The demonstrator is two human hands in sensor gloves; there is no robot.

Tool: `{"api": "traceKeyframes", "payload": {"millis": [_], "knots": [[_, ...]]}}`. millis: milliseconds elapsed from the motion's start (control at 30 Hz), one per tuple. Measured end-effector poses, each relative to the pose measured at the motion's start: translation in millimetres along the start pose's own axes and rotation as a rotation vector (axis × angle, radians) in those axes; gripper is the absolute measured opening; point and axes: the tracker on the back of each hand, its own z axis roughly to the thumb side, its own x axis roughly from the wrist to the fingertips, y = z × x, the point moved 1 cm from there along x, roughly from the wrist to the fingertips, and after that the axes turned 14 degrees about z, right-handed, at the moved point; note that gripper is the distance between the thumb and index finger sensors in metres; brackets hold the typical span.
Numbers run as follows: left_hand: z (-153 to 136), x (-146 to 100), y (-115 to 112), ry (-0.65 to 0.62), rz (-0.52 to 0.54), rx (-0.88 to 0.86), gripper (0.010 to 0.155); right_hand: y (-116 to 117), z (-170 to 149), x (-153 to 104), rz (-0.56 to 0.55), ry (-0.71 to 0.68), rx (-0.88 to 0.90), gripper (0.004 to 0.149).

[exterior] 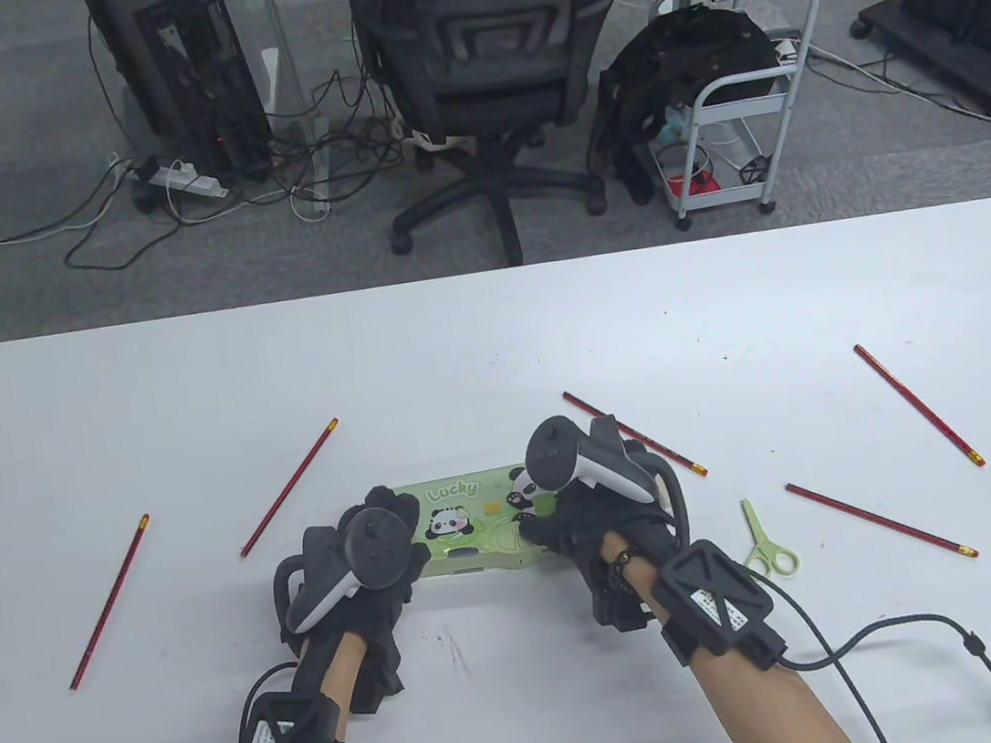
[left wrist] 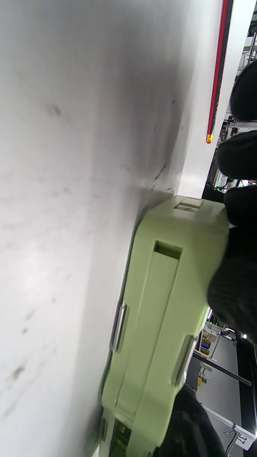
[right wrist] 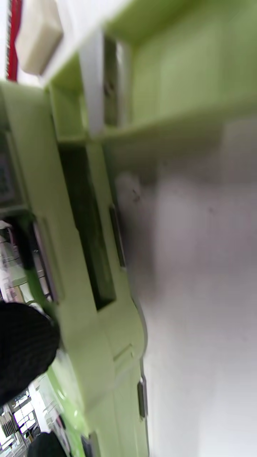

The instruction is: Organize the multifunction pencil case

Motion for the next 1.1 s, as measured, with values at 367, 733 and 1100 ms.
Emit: {"api": "traceKeyframes", "payload": {"millis": [367,733,1100], "knots": [[0,0,0,0.0,-0.003,0.0,0.062,-49,-73,-48,-0.266,-0.114,-0.042,0.075],[0,0,-1,0.003,-0.005,-0.003,0.062,-20,-103,-16,-0.128,-0.085,-0.32,0.071],[0,0,0,0.004,-0.006,-0.005,0.062,-9,-103,-1,-0.115,-0.049,-0.425,0.07]]}}
